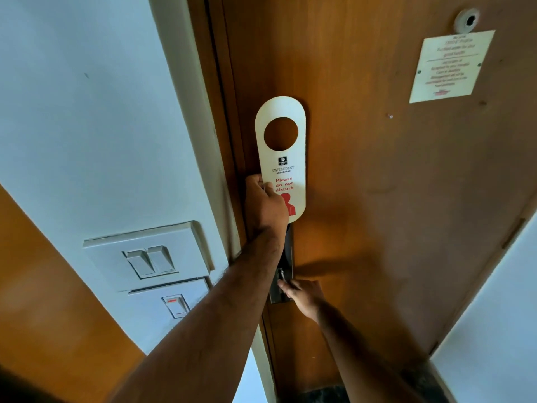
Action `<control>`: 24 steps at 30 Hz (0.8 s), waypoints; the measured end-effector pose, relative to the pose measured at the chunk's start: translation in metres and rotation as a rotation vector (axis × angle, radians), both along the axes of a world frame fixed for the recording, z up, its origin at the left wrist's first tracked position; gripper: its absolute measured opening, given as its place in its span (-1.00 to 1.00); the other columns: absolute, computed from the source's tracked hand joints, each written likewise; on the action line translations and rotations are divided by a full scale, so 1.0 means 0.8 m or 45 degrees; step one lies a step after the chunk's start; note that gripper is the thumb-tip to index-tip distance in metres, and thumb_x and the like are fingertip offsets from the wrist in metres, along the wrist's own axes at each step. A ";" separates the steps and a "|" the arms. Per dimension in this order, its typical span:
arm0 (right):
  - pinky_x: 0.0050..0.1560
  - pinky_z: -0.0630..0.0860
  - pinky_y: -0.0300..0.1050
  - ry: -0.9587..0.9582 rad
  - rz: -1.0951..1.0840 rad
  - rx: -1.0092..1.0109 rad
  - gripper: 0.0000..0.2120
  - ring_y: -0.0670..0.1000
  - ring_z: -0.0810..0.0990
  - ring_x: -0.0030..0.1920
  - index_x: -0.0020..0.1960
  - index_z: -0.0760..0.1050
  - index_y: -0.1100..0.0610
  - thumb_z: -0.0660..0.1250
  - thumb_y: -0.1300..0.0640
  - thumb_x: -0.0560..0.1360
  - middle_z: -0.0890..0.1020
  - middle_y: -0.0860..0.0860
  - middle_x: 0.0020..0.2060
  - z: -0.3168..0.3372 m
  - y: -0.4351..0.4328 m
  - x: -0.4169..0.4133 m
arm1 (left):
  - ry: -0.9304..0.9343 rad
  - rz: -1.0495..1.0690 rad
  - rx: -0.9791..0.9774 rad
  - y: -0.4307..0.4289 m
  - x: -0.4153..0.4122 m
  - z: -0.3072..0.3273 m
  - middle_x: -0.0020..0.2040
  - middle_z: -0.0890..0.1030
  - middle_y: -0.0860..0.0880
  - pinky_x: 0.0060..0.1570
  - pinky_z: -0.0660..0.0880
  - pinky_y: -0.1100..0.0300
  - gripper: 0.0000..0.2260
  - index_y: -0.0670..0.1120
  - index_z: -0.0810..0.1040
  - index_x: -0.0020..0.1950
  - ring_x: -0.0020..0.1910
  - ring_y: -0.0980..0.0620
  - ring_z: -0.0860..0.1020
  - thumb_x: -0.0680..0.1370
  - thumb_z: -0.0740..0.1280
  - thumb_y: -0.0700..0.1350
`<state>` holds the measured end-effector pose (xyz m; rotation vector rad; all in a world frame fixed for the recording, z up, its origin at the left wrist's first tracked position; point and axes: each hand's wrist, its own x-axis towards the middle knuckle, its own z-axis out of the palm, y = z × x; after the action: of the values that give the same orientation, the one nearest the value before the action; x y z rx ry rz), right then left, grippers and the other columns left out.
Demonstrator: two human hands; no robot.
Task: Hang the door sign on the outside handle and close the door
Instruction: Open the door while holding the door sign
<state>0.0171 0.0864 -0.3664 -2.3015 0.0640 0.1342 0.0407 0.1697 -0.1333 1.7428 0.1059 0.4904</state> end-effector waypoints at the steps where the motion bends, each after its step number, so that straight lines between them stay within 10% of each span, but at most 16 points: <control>1: 0.08 0.42 -0.04 -0.039 -0.002 -0.100 -0.47 -0.06 0.52 -0.27 -0.30 0.37 -0.05 0.00 -0.42 0.57 0.53 -0.06 -0.34 0.001 0.003 -0.004 | -0.010 -0.008 0.012 0.001 -0.002 -0.002 0.33 0.57 -0.06 -0.03 0.64 0.18 -0.75 -0.09 0.41 0.34 0.21 -0.09 0.64 0.67 0.26 -0.12; 8: 0.11 0.50 0.00 -0.406 -0.051 -0.918 -0.45 -0.04 0.49 -0.36 -0.30 0.47 0.02 0.01 -0.32 0.63 0.50 -0.05 -0.40 0.017 0.018 -0.052 | -0.051 -0.054 0.034 0.010 -0.045 -0.003 0.33 0.57 -0.09 0.04 0.65 0.14 -0.74 -0.12 0.42 0.35 0.21 -0.09 0.64 0.67 0.23 -0.12; 11: 0.29 0.49 0.04 -0.387 -0.160 -0.884 -0.39 0.06 0.64 0.02 0.02 0.60 0.14 0.07 -0.37 0.60 0.67 0.07 -0.05 0.010 0.024 -0.083 | -0.064 -0.094 0.054 0.014 -0.069 -0.005 0.32 0.58 -0.10 0.05 0.67 0.04 -0.74 -0.12 0.43 0.35 0.18 -0.09 0.65 0.67 0.24 -0.12; 14: 0.59 0.10 0.12 -0.285 -0.189 -0.888 -0.11 0.19 0.30 0.53 0.51 0.33 0.25 0.01 -0.46 0.54 0.42 0.20 0.47 0.010 0.030 -0.114 | -0.020 -0.152 0.005 0.020 -0.092 -0.001 0.32 0.59 -0.08 0.05 0.66 0.05 -0.76 -0.10 0.44 0.33 0.19 -0.10 0.65 0.67 0.25 -0.12; 20: 0.62 -0.07 0.10 -0.158 -0.238 -0.866 -0.06 0.15 -0.02 0.63 0.63 0.02 0.20 -0.03 -0.49 0.54 0.09 0.16 0.63 0.019 0.032 -0.157 | -0.095 -0.232 -0.030 0.037 -0.129 -0.005 0.29 0.61 -0.06 -0.25 0.50 0.46 -0.83 -0.10 0.49 0.24 0.21 -0.06 0.63 0.65 0.29 -0.14; 24: 0.62 -0.08 0.10 -0.109 -0.254 -0.861 -0.02 0.15 -0.06 0.63 0.64 -0.04 0.16 0.02 -0.51 0.50 0.04 0.15 0.63 0.016 0.032 -0.179 | -0.120 -0.295 -0.046 0.044 -0.152 -0.007 0.23 0.64 -0.08 -0.18 0.59 0.39 -0.83 -0.15 0.50 0.21 0.16 -0.05 0.65 0.64 0.30 -0.15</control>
<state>-0.1259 0.1119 -0.3533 -2.9509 0.3382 -0.1088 -0.0810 0.2052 -0.1387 1.6682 -0.1522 0.3967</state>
